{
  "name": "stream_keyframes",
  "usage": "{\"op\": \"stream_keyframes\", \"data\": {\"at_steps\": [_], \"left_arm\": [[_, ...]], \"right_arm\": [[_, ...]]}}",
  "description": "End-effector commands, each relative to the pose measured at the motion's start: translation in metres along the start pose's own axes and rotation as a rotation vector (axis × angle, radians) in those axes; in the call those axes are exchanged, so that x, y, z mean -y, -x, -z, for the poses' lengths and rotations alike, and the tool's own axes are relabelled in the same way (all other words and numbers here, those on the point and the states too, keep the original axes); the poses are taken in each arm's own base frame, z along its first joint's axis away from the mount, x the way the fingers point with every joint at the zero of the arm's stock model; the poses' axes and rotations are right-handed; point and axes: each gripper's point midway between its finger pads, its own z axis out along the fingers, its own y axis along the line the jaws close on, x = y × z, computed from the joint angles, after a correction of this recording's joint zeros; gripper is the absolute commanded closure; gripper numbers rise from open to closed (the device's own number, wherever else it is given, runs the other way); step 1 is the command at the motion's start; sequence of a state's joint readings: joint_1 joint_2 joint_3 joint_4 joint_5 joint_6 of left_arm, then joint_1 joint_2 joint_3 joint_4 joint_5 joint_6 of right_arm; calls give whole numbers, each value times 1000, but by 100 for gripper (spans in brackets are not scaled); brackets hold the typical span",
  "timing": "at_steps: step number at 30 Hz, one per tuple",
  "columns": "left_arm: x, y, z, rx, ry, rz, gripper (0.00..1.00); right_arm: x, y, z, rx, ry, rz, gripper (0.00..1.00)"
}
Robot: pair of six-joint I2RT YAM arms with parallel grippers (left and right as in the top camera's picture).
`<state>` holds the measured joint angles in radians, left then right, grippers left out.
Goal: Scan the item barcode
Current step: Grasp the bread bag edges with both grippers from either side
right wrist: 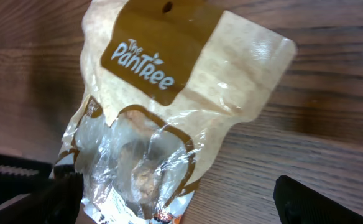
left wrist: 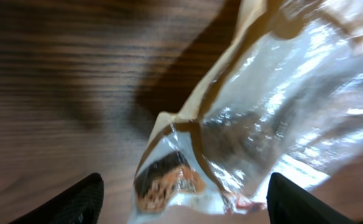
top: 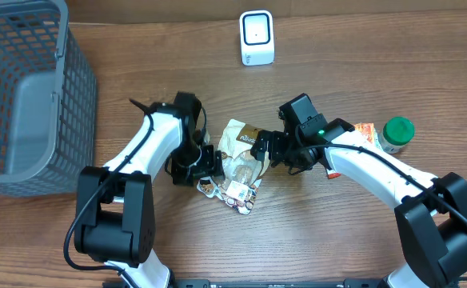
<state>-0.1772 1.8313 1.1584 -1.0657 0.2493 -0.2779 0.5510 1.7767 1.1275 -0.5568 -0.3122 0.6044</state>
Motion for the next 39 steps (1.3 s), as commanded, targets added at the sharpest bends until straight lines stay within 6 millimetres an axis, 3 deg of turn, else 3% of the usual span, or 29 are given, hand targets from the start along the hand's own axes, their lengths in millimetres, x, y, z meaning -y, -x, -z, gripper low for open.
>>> {"op": "stream_keyframes", "data": {"at_steps": [1, 7, 24, 28, 39], "left_arm": [[4, -7, -14, -15, -28, -31, 25], [4, -1, -20, 16, -36, -36, 28], [1, 6, -20, 48, -15, -35, 71], [1, 5, -20, 45, -14, -34, 62], [-6, 0, -38, 47, -15, -35, 56]], "right_arm": [[-6, 5, -4, 6, 20, 64, 1], [-1, 14, -7, 58, -3, 82, 1], [6, 7, -11, 24, -12, 92, 0], [6, 6, -11, 19, -11, 91, 0], [6, 5, -11, 16, -13, 111, 0]]}}
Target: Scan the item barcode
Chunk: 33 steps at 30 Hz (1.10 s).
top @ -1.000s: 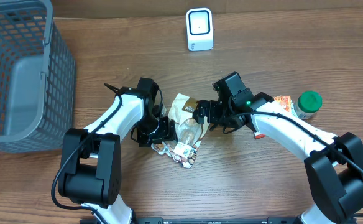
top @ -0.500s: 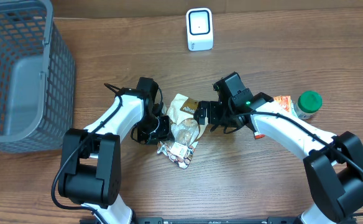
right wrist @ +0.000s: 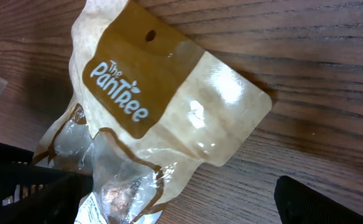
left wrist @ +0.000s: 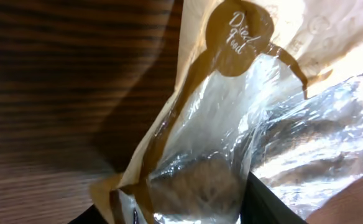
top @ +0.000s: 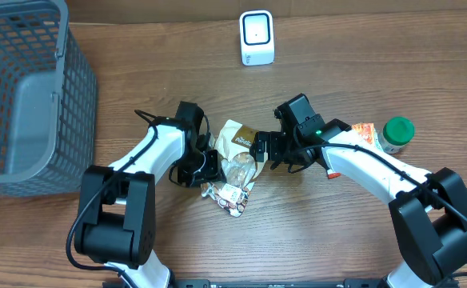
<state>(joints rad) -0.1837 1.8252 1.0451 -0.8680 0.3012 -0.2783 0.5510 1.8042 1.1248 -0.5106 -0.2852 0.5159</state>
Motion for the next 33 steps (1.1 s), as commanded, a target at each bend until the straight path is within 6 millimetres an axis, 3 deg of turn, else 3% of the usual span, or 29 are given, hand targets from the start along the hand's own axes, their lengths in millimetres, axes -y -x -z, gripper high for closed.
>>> {"op": "stream_keyframes", "data": {"at_steps": [1, 4, 7, 12, 16, 20, 25, 29, 33], "left_arm": [[-14, -12, -14, -24, 58, -5, 51], [-14, -12, -14, -25, 55, -5, 32], [-12, -10, -14, -15, 44, -9, 28], [-12, -8, -14, -10, 45, -9, 66], [-11, -7, -12, -9, 42, -11, 73], [0, -5, -5, -17, -2, -51, 83], [30, 4, 11, -9, -138, -126, 83], [38, 13, 22, 17, -151, -152, 86], [44, 23, 32, 48, -158, -163, 90]], "right_arm": [[2, -3, -2, -12, 1, 18, 0], [2, -3, -2, -13, 1, 18, 0], [2, -3, -2, -13, 1, 18, 0], [3, -3, -2, -12, 1, 22, 0], [2, 0, 0, -19, 40, 53, 0], [0, 5, 12, -64, 188, 53, 0], [9, 16, 32, -79, 326, 26, 0], [24, 19, 37, -84, 314, -26, 0], [26, 17, 38, -93, 311, -22, 0]]}}
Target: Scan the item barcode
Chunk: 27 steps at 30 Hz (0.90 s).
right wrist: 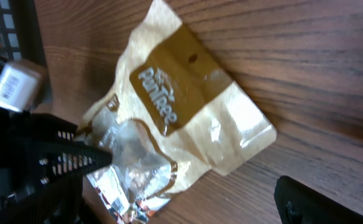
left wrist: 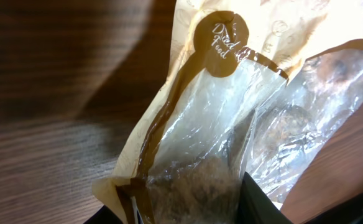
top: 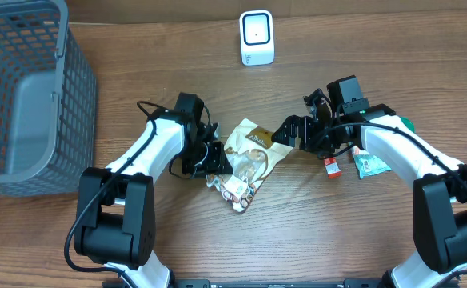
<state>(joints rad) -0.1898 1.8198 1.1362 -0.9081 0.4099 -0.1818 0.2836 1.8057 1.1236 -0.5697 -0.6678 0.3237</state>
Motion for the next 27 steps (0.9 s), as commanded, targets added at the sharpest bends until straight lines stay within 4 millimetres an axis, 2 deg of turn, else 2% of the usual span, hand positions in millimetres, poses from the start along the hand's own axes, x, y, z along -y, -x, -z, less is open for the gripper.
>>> {"op": "stream_keyframes", "data": {"at_steps": [1, 10, 14, 17, 25, 27], "left_arm": [[13, 16, 10, 34, -42, -47, 90], [38, 36, 48, 79, -78, -96, 94], [67, 38, 64, 85, -207, -158, 93], [81, 37, 73, 84, -275, -181, 92], [88, 35, 76, 81, -301, -207, 91], [88, 35, 75, 80, -300, -208, 91]], "right_arm": [[-5, -6, -2, -27, 37, 32, 0], [-5, -3, 3, -22, 70, 12, 0], [-23, -1, 6, -29, 173, 36, 0], [-35, 2, 9, -27, 239, 31, 0], [-72, 11, 21, -15, 431, 115, 0], [-75, 12, 21, -14, 441, 110, 0]]}}
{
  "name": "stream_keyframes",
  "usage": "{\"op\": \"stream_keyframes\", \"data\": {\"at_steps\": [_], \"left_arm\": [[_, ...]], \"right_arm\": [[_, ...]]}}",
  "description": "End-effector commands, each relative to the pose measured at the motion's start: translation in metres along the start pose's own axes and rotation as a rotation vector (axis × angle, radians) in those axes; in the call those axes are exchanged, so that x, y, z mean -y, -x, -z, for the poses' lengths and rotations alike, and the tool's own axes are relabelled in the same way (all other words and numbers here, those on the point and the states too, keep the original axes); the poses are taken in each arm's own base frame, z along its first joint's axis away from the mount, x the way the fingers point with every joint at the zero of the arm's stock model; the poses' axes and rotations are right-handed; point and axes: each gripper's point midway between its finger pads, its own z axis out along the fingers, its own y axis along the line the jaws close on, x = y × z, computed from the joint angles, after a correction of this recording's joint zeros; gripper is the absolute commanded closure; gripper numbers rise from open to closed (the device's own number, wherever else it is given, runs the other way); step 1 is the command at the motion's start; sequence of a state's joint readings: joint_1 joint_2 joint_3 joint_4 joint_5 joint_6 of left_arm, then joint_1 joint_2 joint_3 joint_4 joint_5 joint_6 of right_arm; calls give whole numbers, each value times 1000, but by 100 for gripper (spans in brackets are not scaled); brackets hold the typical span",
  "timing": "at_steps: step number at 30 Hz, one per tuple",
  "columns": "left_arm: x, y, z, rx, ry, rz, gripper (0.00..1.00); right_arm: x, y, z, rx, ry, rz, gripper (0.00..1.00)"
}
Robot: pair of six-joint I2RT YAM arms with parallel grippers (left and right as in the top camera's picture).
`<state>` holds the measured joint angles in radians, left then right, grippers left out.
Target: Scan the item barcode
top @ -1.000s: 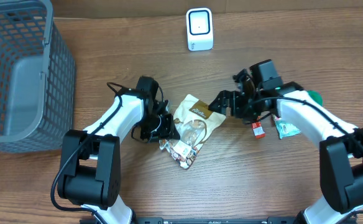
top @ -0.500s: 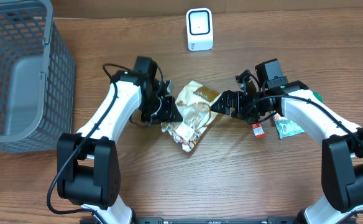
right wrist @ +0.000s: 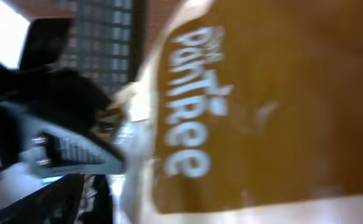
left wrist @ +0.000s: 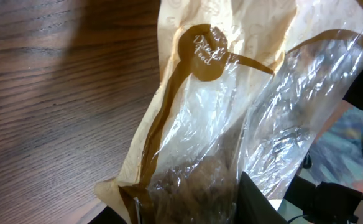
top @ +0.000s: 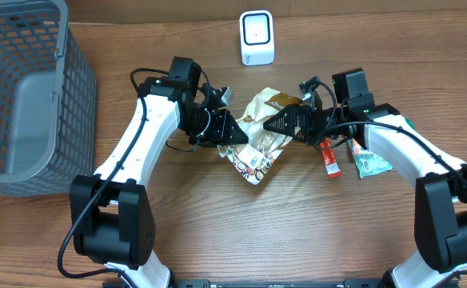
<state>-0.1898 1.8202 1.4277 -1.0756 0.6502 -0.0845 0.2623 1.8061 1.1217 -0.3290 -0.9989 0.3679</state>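
The item is a tan and clear snack pouch (top: 264, 128) with a brown "PanTree" panel; it is held tilted above the table. A white barcode label (top: 254, 160) sits near its lower end. My left gripper (top: 232, 138) is shut on the pouch's clear lower part (left wrist: 231, 124), with one finger (left wrist: 259, 199) showing beside it. My right gripper (top: 276, 124) is at the pouch's top edge and open. The brown panel (right wrist: 243, 124) fills the right wrist view, blurred, and hides one finger. The white scanner (top: 257, 38) stands at the back of the table.
A grey mesh basket (top: 77, 88) fills the left side. A red sachet (top: 330, 158) and a teal packet (top: 371, 164) lie on the wooden table under my right arm.
The pouch has gone from lying on the table to raised and farther back, still in my left gripper. My right gripper has come in close to the pouch's top edge.
Both grippers were open at the flat pouch, left at its lower end and right over its top. Then my left was shut on the clear part. Later my right arm stood back to the right. Now the pouch is up, with my right gripper at its top.
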Motion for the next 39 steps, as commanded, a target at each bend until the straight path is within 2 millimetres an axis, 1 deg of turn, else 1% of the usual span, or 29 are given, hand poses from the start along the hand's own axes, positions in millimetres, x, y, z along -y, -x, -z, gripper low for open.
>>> {"op": "stream_keyframes", "data": {"at_steps": [1, 5, 9, 13, 15, 18, 19, 21, 24, 27, 29, 32, 35, 36, 39], "left_arm": [[11, 5, 1, 4, -50, -48, 91], [11, 6, 1, 8, -50, -51, 91], [11, 5, 1, 7, -49, -58, 91], [12, 5, 0, 5, -47, -64, 91], [12, 5, 0, 5, -47, -71, 91], [12, 5, 0, 5, -47, -72, 90], [12, 5, 0, 5, -47, -72, 90], [12, 5, 0, 5, -45, -72, 90], [5, 6, 0, 10, -7, -73, 89], [-11, 9, 1, 20, 87, -75, 87], [-22, 12, 2, 33, 155, -70, 85], [-39, 20, 6, 67, 253, -41, 83], [-40, 26, 7, 94, 265, -38, 82], [-40, 28, 7, 103, 264, -38, 79], [-39, 35, 8, 130, 260, -38, 71]], "right_arm": [[-14, -5, -1, -35, 83, -18, 0], [-17, -9, -7, -50, 84, -3, 2], [-17, -8, -10, -41, 69, 13, 15], [-16, -5, -10, -30, 62, 25, 41], [-17, -3, -10, -23, 66, 46, 58], [-19, 0, -10, -12, 71, 70, 73], [-20, 1, -10, -8, 73, 77, 74], [-20, 2, -10, -6, 73, 80, 72], [-17, 3, -10, 1, 58, 78, 72], [-13, 5, -11, 13, 33, 75, 73], [-13, 5, -11, 13, 33, 75, 77], [-12, 4, -11, 8, 31, 67, 78], [-10, 0, -11, -3, 26, 47, 77], [-10, 0, -11, -4, 25, 46, 79], [-9, -1, -11, -8, 23, 38, 88]]}}
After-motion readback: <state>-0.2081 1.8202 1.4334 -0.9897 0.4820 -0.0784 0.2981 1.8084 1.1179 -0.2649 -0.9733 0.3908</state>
